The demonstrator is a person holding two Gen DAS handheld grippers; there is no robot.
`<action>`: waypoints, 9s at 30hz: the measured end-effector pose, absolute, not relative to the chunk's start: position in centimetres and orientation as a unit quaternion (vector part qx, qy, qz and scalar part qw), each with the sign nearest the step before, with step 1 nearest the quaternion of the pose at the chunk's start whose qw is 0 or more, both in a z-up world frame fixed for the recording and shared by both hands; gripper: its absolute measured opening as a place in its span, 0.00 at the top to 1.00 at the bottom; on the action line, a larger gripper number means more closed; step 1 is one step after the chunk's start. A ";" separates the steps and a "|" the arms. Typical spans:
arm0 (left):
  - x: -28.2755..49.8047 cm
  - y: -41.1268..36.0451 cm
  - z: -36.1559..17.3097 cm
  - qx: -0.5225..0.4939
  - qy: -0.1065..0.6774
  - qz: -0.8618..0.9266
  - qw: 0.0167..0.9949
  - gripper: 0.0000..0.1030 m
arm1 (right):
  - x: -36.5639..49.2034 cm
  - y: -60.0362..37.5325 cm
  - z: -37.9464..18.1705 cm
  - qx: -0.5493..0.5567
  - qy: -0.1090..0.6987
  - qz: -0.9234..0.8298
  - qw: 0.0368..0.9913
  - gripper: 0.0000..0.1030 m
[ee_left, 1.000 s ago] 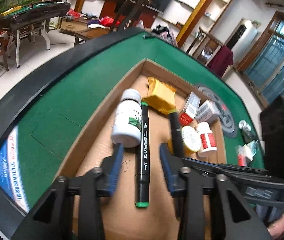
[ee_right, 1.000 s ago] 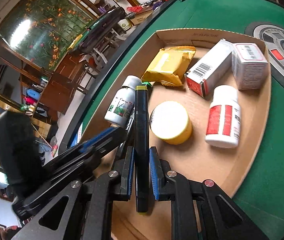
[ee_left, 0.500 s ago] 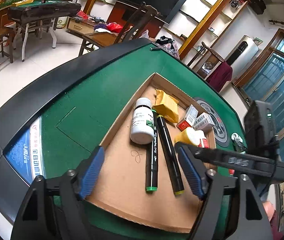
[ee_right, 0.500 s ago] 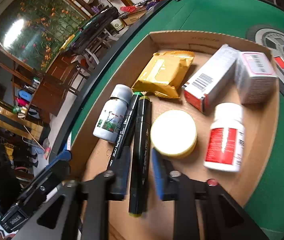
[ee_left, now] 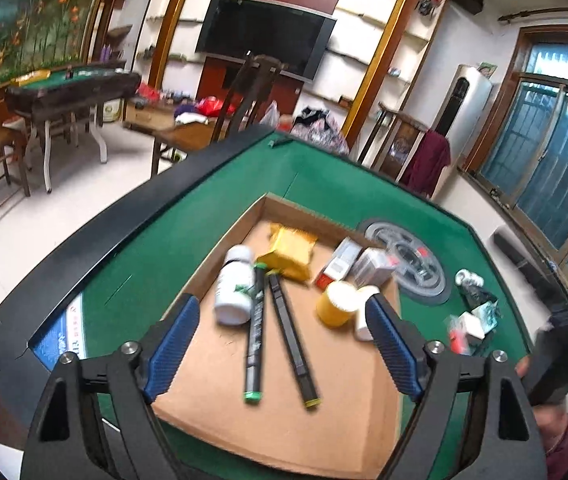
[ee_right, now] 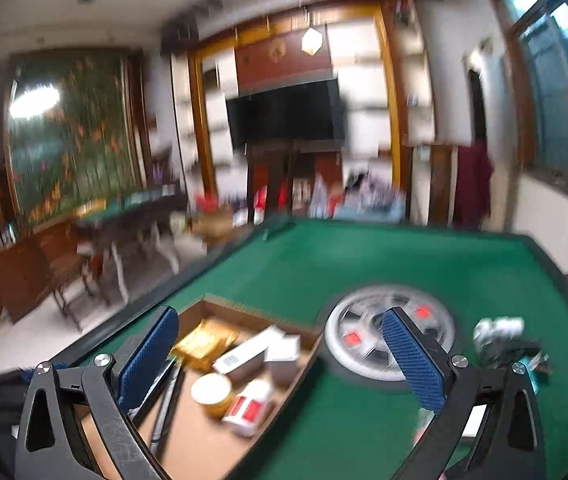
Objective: Organize objects
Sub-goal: 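Swing both grippers back over the remaining items on the table, then lower the left gripper onto the clear plastic package with red item and grasp it, then lift the package with the left gripper while the right gripper grasps the white square charger, then carry the package and charger into the tray and open both grippers, then swing both grippers back toward the blue packet and pink-tipped pen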
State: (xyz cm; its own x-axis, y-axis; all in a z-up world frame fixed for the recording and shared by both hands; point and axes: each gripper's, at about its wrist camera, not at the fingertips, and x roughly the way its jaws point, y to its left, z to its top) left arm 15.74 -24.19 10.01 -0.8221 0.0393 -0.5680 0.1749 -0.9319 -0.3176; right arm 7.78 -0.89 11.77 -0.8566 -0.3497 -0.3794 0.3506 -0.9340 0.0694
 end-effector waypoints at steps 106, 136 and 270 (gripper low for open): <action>-0.3 4.3 0.8 0.460 -0.052 -0.877 -0.124 0.59 | -0.9 21.1 6.6 0.325 -0.051 -0.944 -0.005 0.00; 11.3 -7.5 8.9 0.346 0.047 -0.928 -0.134 0.74 | 0.4 19.0 4.1 0.368 -0.021 -0.930 0.007 0.00; 12.8 -13.4 8.1 0.403 0.071 -0.912 -0.021 0.19 | 6.7 0.6 7.4 0.323 0.111 -0.918 0.203 0.07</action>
State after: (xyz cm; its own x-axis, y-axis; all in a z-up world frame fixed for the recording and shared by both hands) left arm 12.83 -13.45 8.12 -0.6746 0.0966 -0.7318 0.0185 -0.9889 -0.1476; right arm 6.74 0.59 7.37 -0.7088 -0.3013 -0.6378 0.4445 -0.8929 -0.0722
